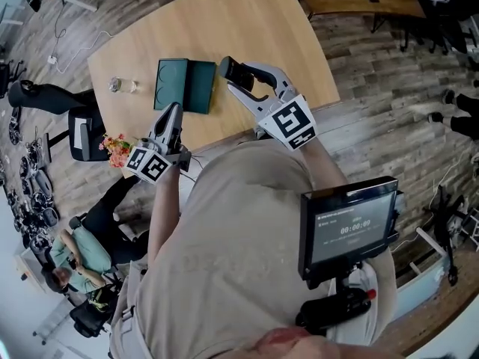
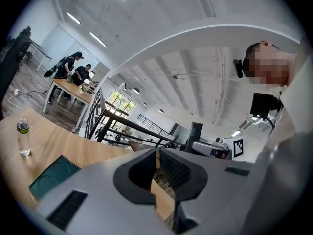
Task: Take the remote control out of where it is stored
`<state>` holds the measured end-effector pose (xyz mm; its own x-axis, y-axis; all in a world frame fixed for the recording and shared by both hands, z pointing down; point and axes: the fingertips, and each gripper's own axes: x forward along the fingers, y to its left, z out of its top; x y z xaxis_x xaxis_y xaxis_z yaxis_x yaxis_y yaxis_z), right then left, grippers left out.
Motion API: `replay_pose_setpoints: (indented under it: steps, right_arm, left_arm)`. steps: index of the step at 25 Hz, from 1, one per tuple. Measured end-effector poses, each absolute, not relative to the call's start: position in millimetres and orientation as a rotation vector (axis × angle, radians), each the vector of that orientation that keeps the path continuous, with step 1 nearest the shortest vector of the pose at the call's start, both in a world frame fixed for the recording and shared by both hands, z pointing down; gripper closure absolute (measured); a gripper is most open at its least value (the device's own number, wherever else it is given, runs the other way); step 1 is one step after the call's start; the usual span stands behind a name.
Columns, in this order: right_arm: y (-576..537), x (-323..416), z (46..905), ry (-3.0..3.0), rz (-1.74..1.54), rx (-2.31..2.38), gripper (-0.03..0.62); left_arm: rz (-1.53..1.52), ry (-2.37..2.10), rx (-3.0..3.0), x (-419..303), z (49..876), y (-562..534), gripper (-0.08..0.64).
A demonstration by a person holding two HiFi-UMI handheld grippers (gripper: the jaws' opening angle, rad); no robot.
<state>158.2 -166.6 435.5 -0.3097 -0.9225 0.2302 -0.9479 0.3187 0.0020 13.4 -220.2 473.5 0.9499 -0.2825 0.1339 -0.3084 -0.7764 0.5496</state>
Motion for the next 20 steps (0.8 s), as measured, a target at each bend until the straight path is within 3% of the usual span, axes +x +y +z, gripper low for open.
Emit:
replay_pose_setpoints:
  steps: [10, 20]
  right_arm:
    - [-153.2, 251.3, 457.0, -2.369, 0.269, 1.719, 0.402]
    - [-179.2, 268.0, 508.5, -2.338, 0.374, 1.628, 0.402]
  left_arm:
    - [0.024, -0.483, 2.467, 86.9, 483.2, -205.2, 0.554]
    - [0.055, -0.536, 2.408, 89.7, 508.9, -213.6, 0.554]
